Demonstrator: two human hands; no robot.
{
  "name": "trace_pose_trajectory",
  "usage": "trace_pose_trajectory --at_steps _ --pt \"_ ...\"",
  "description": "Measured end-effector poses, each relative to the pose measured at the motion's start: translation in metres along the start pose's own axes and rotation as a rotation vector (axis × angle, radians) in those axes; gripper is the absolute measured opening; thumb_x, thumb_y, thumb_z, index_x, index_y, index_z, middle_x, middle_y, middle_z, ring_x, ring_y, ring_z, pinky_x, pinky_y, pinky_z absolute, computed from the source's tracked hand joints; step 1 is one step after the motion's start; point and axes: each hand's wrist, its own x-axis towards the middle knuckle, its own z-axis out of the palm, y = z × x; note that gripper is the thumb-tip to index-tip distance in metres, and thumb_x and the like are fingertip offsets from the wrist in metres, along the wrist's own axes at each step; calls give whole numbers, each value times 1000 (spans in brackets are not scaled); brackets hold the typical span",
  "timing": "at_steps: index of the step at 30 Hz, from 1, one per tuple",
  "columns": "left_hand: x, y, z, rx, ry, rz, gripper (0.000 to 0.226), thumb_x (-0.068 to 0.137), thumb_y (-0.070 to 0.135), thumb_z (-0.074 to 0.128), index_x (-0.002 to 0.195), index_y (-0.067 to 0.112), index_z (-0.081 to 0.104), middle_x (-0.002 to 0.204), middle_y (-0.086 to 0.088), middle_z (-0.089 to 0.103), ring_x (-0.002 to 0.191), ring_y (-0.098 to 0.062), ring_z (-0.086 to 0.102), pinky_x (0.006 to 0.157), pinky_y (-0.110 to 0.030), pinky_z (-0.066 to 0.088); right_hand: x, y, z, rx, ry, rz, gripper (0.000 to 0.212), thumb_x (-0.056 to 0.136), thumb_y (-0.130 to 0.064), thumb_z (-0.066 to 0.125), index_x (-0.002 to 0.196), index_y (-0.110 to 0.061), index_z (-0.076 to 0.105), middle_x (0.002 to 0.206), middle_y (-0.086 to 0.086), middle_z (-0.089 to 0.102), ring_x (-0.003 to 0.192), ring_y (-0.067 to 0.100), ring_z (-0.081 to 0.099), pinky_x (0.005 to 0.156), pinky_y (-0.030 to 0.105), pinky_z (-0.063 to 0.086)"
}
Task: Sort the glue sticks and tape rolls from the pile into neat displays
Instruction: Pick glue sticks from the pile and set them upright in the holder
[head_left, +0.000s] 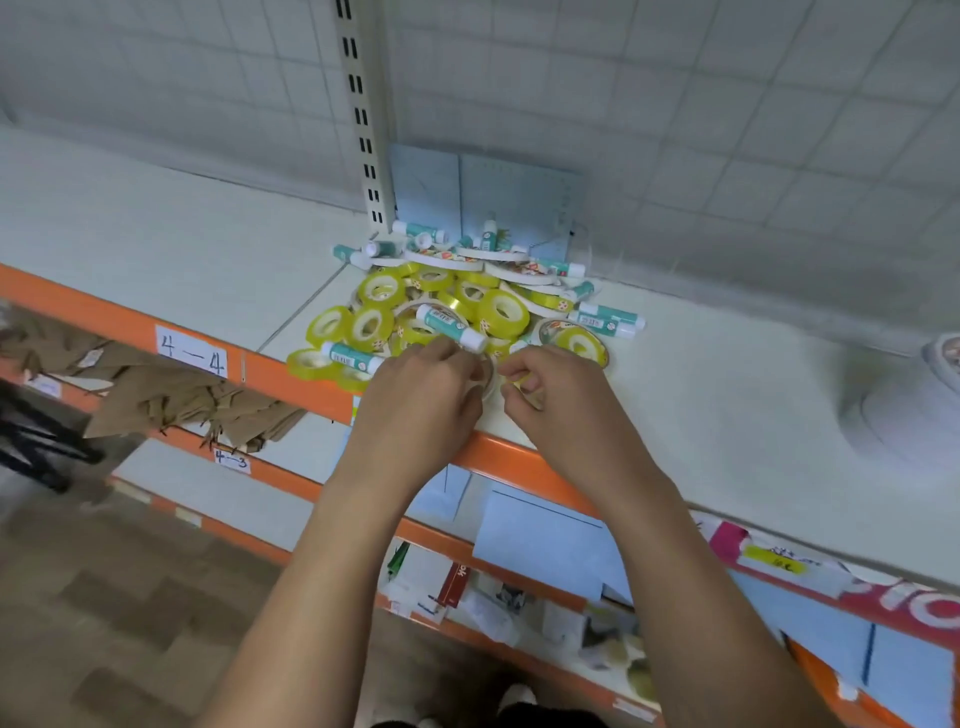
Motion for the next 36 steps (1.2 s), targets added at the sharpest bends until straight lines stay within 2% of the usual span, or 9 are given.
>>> trace_pose_trajectory --at_steps 2,6,12,17,21,23,27,31,36 --pt "3 -5 0 14 11 -19 24 92 27 53 110 18 66 107 0 61 102 -25 57 77 -39 47 16 -4 2 -6 27 -42 18 89 -16 62 106 -17 69 100 -2 64 90 10 56 75 19 41" --pt "2 -19 -6 3 54 -48 22 90 22 56 108 15 67 103 -3 62 95 -27 59 73 -42 48 55 -16 15 -73 67 -62 18 90 -19 62 107 -16 67 105 2 64 98 19 57 84 34 47" --pt "-4 -53 -9 16 83 -129 22 88 14 58 108 13 67 107 -4 61 95 -30 58 73 -45 48 80 -24 40 -211 106 -28 22 88 -20 65 109 -16 65 108 4 64 105 23 51 94 34 38" --pt "0 -83 -12 -4 54 -137 27 88 17 59 114 18 66 113 -1 60 101 -28 55 80 -45 47 76 -30 49 -350 91 27 28 87 -30 67 113 -21 65 110 -1 66 108 26 48 86 40 44" --pt "6 -101 -17 0 -26 -44 32 88 19 60 119 21 65 115 2 57 106 -25 54 84 -42 45 73 -39 47 -286 160 42 21 86 -17 64 107 -16 68 103 4 67 100 25 52 87 35 39" --pt "7 -109 -16 -10 -59 4 34 88 20 60 121 23 65 117 3 54 108 -24 53 86 -41 45 69 -46 47 -233 193 87 24 84 -13 63 108 -13 67 103 7 64 98 27 55 89 38 42" --pt "12 -120 -11 -16 -75 88 31 91 29 61 121 28 67 116 0 50 108 -24 50 83 -37 41 54 -58 58 -165 217 145 31 85 -11 62 115 -10 66 108 9 62 100 26 57 85 39 46" --pt "15 -126 -8 -29 -73 157 30 93 27 59 123 25 63 119 -2 49 110 -26 49 85 -38 35 41 -65 67 -110 263 184 32 83 -8 64 115 -7 66 108 10 63 99 27 58 82 37 48" --pt "22 -127 -14 -148 -36 254 26 96 25 55 120 18 62 115 -5 58 105 -31 55 85 -43 42 31 -66 68 -115 324 249 33 81 -9 65 114 -9 65 107 9 62 98 26 59 80 36 49"
